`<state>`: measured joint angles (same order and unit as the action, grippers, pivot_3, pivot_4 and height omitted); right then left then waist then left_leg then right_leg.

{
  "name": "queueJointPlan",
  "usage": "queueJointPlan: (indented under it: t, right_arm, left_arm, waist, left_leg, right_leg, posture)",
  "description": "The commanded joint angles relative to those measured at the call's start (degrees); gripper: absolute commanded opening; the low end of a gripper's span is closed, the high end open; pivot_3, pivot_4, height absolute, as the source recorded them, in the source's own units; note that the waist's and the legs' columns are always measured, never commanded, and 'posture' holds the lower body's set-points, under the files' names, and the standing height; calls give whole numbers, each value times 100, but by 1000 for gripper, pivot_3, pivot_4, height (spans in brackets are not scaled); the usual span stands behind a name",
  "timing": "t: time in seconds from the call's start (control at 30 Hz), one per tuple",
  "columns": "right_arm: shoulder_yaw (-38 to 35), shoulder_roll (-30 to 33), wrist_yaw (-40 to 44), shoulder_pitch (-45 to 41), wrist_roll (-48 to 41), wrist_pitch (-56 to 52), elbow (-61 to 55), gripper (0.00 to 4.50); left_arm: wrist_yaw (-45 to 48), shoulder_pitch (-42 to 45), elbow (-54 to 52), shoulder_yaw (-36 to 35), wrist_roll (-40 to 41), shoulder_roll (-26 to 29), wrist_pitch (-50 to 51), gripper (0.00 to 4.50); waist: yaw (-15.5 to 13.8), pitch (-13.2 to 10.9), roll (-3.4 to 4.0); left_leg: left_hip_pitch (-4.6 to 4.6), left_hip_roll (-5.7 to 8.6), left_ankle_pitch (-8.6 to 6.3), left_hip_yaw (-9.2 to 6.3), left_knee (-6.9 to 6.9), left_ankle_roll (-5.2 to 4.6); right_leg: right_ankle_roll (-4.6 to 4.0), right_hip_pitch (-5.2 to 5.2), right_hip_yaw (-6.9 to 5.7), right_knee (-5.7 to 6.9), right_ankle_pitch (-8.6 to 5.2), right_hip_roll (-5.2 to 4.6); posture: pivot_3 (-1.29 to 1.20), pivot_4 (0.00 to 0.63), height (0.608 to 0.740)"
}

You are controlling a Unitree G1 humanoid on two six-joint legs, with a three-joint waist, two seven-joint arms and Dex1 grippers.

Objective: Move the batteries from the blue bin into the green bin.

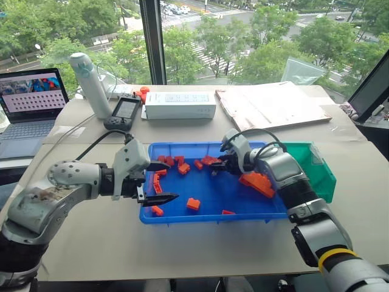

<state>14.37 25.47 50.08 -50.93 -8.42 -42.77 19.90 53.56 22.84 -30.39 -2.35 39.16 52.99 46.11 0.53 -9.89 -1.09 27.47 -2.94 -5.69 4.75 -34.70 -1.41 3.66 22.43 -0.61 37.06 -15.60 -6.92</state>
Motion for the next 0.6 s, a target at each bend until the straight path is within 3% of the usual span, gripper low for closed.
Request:
queueJointPlan:
  t: [0.03, 0.27, 0.4, 0.47, 0.6]
  right_arm:
    - [-357, 578, 490, 0, -369, -408, -946, 1410]
    - [-243, 1973, 1010, 345, -253, -644, -1449, 1410]
    - [-355, 2201, 1057, 451, -380, -942, -1577, 1410]
    - [-261, 2329, 1077, 530, -309, -883, -1675, 2418]
    - [-370, 2166, 937, 441, -382, -869, -1753, 3673]
  left_arm:
    - [23, 186, 0, -83, 106, -71, -47, 4500]
    - [142, 381, 204, 133, 21, -229, -134, 4500]
    - [265, 453, 327, 313, -116, -276, -234, 4500]
    - [301, 507, 374, 378, -162, -310, -285, 4500]
    - [340, 535, 400, 382, -188, -306, -314, 4500]
  waist:
    - [-9, 0, 0]
    - [-45, 0, -2]
    - [-21, 0, -2]
    - [-18, 0, -2]
    - [-24, -1, -3]
  left_leg:
    - [1, 0, 0, 0, 1, 0]
    - [-4, -1, -1, 3, -1, 0]
    - [-3, -1, -1, 5, 1, -1]
    - [-4, -2, 0, 5, 4, -2]
    - [-2, -1, 0, 5, 2, -3]
  right_leg:
    - [0, 0, 0, 0, 0, 0]
    - [-7, 8, -1, -13, -4, -3]
    - [-6, -8, 5, -9, -3, -4]
    - [-6, -7, 6, -8, -4, -3]
    - [-5, -8, 5, -9, -5, -3]
  posture:
    - [0, 150, 736]
    - [0, 150, 736]
    - [0, 150, 736]
    - [0, 150, 736]
    - [0, 150, 736]
